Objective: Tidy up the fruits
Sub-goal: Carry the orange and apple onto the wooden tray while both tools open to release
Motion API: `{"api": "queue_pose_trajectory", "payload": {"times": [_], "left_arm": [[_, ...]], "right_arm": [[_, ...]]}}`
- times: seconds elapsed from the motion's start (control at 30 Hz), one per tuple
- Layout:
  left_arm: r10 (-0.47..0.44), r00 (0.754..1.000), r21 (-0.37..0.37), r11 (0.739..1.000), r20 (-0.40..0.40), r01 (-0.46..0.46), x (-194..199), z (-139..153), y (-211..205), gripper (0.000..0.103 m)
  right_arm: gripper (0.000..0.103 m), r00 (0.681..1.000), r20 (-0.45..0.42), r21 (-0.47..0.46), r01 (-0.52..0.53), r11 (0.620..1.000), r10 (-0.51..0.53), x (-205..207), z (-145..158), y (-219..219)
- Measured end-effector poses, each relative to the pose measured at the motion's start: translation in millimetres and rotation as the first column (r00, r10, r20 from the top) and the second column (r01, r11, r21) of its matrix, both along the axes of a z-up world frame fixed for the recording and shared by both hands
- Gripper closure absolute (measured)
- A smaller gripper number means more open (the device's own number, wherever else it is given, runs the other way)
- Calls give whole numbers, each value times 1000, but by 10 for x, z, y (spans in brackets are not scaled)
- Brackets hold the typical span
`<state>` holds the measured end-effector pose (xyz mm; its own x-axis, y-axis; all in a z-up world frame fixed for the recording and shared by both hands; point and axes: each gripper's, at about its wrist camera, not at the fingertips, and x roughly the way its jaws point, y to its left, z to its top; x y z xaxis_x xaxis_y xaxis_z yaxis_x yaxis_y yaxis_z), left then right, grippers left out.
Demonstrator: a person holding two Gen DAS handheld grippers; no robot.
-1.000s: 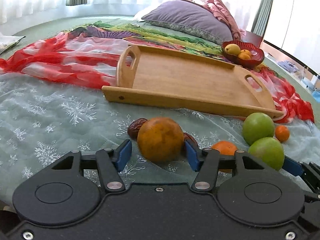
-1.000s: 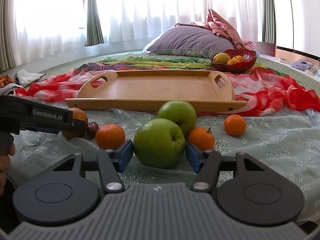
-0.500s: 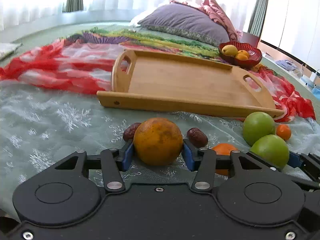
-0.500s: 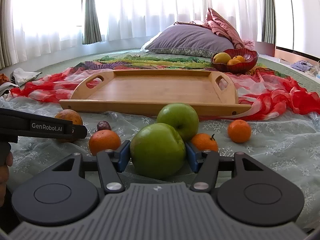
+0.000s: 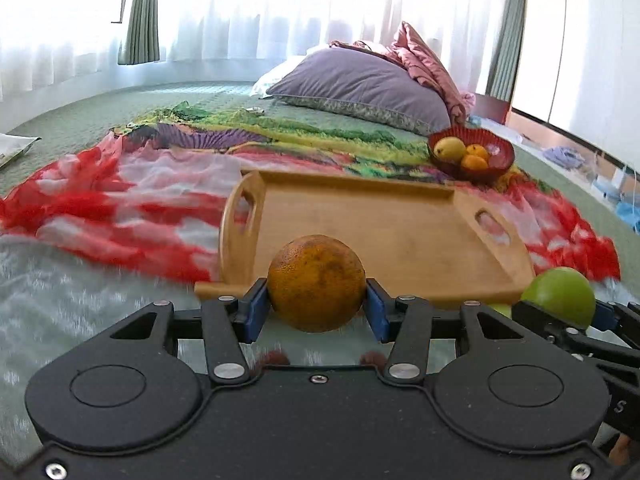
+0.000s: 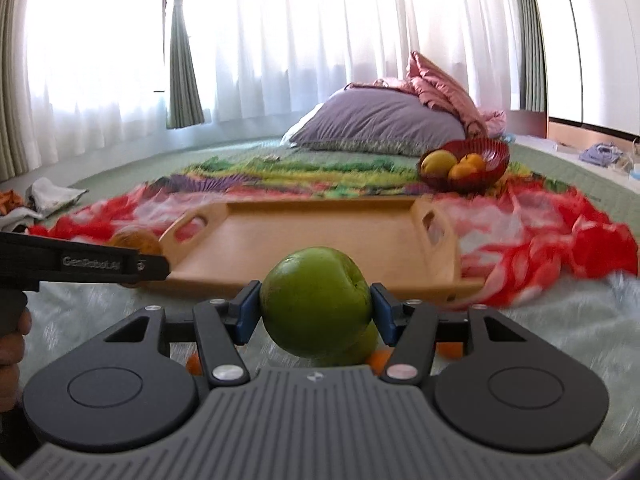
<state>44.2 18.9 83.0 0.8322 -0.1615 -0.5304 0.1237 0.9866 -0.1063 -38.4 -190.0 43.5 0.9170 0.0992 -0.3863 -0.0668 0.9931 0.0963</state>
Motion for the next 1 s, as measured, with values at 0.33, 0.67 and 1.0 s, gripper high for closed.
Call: {"api": "queue_pose_trajectory", "payload": {"times": [0.33,0.67,1.0], "left_arm": [[-26,1000,-16,1000,-12,25,737,260,-26,55],[-28,995,10,1000,-99,29,1427,-1,-185,55],[-18,991,54,998,-136,26,1574,-302,-289,55]], "right_arm": [[42,1000,-27,-3,-13,1000,13,740,282,-256],[42,981,-185,14,-48,999,50,1711,123,-368],[42,962,-273,-33,-32,999,22,1981,-201,-266]]}}
